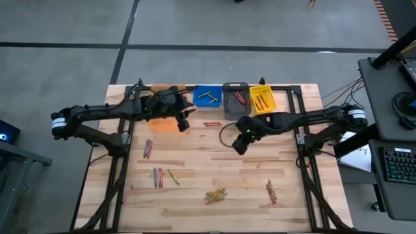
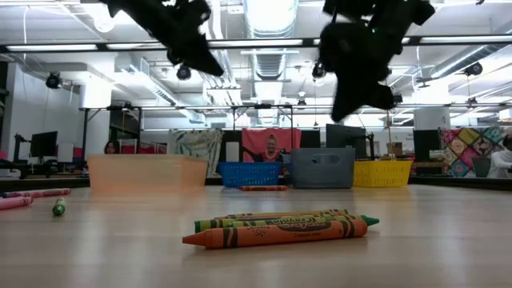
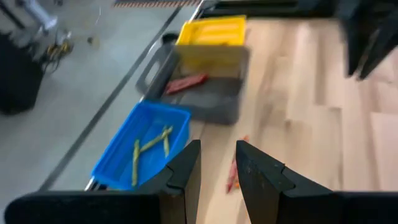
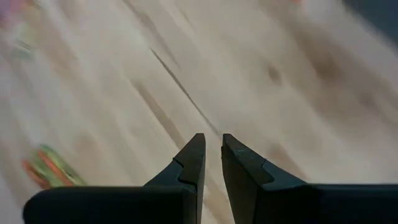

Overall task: Sort crayons
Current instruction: Put the green crayon into the blue bin

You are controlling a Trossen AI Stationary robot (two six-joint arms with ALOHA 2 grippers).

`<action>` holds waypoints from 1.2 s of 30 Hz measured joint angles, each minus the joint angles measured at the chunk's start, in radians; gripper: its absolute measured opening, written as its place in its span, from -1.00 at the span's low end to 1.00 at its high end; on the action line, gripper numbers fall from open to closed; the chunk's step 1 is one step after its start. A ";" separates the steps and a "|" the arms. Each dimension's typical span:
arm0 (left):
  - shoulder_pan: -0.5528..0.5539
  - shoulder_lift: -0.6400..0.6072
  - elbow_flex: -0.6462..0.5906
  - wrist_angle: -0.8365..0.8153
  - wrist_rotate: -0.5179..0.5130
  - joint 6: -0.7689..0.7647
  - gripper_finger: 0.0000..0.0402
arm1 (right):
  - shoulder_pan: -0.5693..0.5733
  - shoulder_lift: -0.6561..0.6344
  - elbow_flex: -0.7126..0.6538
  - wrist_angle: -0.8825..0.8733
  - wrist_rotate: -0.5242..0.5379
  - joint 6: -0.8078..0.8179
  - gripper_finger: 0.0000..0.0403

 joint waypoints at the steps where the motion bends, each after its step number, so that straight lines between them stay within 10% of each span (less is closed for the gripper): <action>1: -0.010 -0.001 0.000 0.005 0.000 0.005 -0.58 | 0.005 0.024 0.021 -0.062 -0.001 0.019 -0.79; 13: -0.025 -0.002 -0.001 0.015 -0.002 0.028 -0.58 | 0.144 0.215 0.185 -0.588 -0.108 0.192 -0.79; 21: -0.025 0.001 -0.001 0.024 -0.002 0.028 -0.58 | 0.322 0.196 0.073 -0.583 -0.321 0.470 -0.88; 36: -0.025 0.038 -0.001 0.119 -0.002 0.029 -0.58 | 0.542 0.194 0.000 -0.417 -0.324 0.813 -0.88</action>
